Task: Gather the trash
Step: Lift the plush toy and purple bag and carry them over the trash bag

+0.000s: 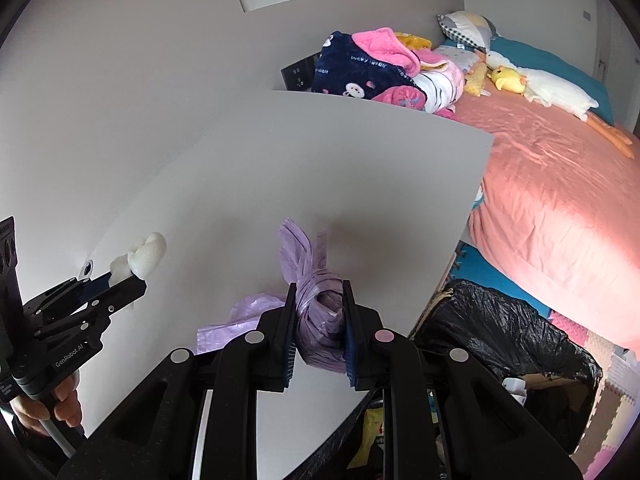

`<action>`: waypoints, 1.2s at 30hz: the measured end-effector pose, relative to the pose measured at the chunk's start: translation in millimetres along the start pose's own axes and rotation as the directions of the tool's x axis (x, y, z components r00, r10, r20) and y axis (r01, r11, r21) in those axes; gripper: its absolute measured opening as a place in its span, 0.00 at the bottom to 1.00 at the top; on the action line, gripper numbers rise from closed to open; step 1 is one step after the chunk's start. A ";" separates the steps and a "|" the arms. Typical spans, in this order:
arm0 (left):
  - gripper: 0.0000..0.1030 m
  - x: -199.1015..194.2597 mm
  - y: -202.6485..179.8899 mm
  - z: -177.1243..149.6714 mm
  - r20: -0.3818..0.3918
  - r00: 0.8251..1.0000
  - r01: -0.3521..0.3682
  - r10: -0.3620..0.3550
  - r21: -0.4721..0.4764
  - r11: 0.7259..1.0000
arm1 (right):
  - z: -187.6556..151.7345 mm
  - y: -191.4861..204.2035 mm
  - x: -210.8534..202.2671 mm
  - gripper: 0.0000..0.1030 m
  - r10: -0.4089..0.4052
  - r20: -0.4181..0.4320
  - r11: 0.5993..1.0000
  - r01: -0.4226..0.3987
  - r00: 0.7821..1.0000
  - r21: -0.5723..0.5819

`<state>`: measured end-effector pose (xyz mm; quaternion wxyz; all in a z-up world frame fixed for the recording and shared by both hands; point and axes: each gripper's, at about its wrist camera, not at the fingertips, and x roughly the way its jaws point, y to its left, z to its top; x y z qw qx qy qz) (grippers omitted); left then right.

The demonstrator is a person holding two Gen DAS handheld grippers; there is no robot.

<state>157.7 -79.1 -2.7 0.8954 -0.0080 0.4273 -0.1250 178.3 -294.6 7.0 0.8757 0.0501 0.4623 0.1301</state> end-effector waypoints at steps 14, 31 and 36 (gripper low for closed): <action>0.29 -23.0 -56.6 -18.3 0.012 0.999 0.051 -0.051 0.048 0.998 | -41.0 -29.7 -46.8 0.20 -0.005 0.033 0.999 0.004 0.999 0.043; 0.29 -15.1 -120.9 -29.7 -0.014 0.991 0.131 -0.130 0.107 0.986 | -77.8 -74.5 -90.1 0.20 -0.045 0.077 0.994 0.036 0.996 0.108; 0.29 -12.9 -138.5 -31.4 -0.022 0.988 0.151 -0.150 0.125 0.981 | -87.5 -87.5 -98.8 0.20 -0.057 0.083 0.990 0.046 0.995 0.130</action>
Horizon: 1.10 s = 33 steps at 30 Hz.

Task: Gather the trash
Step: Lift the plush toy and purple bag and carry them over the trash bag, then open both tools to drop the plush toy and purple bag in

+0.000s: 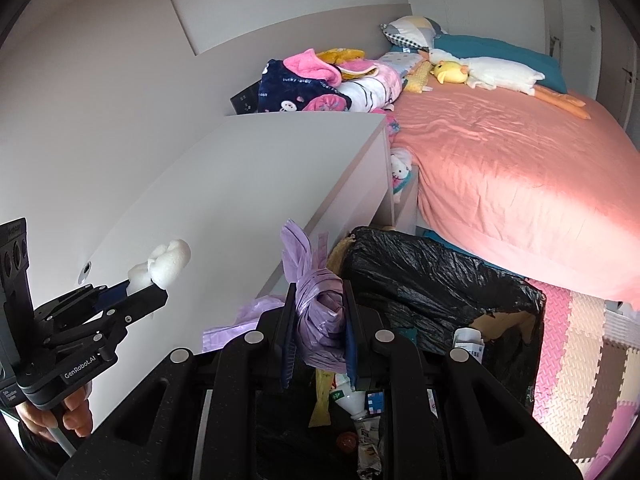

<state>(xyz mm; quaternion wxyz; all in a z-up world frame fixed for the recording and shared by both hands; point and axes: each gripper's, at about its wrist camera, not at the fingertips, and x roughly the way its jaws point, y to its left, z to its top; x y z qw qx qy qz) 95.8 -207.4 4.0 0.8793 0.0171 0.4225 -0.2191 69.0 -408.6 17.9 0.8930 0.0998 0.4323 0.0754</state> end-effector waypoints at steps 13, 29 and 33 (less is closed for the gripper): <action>0.29 12.3 -45.4 2.8 -0.015 0.998 0.067 -0.066 0.062 0.996 | -13.9 -42.2 -24.6 0.20 -0.043 0.030 0.996 0.041 0.999 0.080; 0.29 32.9 -91.1 4.8 -0.056 0.993 0.112 -0.105 0.129 0.985 | -32.4 -89.3 -43.8 0.20 -0.110 0.049 0.980 0.100 0.993 0.173; 0.29 36.1 -94.3 4.1 -0.066 0.992 0.117 -0.109 0.134 0.984 | -33.4 -94.1 -43.2 0.20 -0.114 0.047 0.978 0.103 0.992 0.182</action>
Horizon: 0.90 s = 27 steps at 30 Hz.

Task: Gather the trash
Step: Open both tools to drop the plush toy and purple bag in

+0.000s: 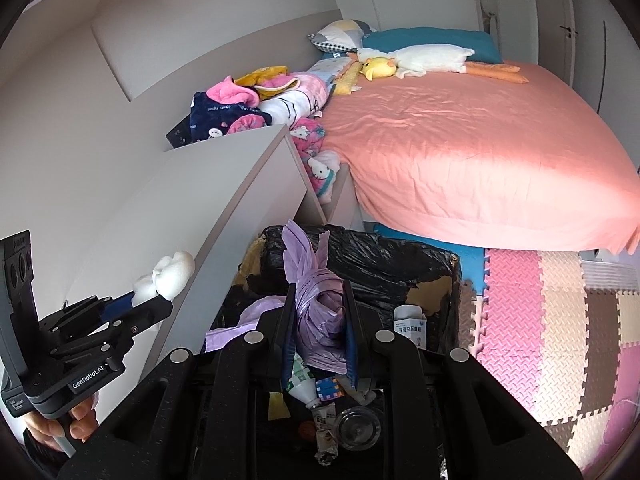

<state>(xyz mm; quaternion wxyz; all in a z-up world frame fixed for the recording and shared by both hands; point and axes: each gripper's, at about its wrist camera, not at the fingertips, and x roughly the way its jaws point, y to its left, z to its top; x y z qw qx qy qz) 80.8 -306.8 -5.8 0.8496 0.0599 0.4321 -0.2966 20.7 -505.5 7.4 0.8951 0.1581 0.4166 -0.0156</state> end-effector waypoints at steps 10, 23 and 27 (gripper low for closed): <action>0.94 5.2 7.4 1.8 -0.027 0.999 -0.041 0.039 -0.060 0.997 | 2.5 -2.7 1.6 0.66 -0.023 0.014 0.998 0.022 1.000 0.057; 0.95 -4.9 12.3 0.9 0.024 0.996 -0.079 0.081 -0.091 0.993 | 5.3 9.7 -13.1 0.75 -0.011 0.069 0.999 0.009 0.998 0.039; 0.95 -5.3 12.4 1.6 0.024 0.996 -0.079 0.081 -0.084 0.993 | 4.8 11.4 -14.2 0.75 -0.009 0.069 0.999 0.007 0.998 0.036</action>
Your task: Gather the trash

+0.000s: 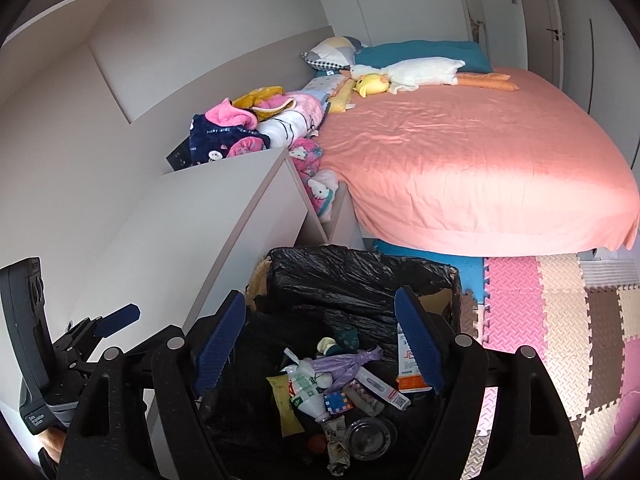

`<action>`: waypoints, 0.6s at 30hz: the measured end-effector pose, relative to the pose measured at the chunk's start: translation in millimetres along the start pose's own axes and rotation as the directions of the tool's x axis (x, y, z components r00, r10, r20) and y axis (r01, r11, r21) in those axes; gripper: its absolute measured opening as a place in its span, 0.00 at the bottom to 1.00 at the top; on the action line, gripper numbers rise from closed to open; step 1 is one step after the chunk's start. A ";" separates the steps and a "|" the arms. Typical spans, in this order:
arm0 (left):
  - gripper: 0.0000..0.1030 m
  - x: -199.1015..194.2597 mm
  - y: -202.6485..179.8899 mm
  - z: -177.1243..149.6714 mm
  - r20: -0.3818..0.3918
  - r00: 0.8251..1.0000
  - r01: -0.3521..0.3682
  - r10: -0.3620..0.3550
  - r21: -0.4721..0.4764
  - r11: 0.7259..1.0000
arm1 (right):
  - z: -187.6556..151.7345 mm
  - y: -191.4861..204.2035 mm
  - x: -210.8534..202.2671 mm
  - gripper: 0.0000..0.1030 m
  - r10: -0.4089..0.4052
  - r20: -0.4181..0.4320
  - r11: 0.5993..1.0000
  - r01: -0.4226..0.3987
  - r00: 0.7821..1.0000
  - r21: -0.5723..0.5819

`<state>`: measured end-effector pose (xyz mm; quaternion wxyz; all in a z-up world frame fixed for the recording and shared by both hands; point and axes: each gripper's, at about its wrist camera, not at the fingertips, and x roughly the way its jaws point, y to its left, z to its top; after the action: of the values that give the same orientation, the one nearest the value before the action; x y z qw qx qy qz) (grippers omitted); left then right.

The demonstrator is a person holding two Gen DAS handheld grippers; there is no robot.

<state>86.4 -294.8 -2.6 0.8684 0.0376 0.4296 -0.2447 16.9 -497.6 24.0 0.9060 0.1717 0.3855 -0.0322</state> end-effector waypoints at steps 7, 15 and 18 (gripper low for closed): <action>0.95 -2.0 -0.2 -2.9 0.012 1.000 0.014 -0.014 0.003 1.000 | -1.4 1.1 0.0 0.75 0.000 -0.002 1.000 0.000 1.000 -0.004; 0.95 -4.9 -0.2 -2.3 0.028 0.999 0.029 -0.029 0.005 1.000 | -2.1 0.0 -0.7 0.75 0.002 0.001 1.000 -0.002 1.000 -0.011; 0.95 -3.8 -1.7 -2.9 0.023 0.999 0.029 -0.029 0.012 1.000 | -1.9 -0.1 -0.5 0.75 0.002 -0.001 1.000 -0.002 1.000 -0.010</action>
<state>81.6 -294.0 -1.3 0.8695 0.0335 0.4185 -0.2602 15.2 -497.0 23.1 0.9067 0.1677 0.3860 -0.0294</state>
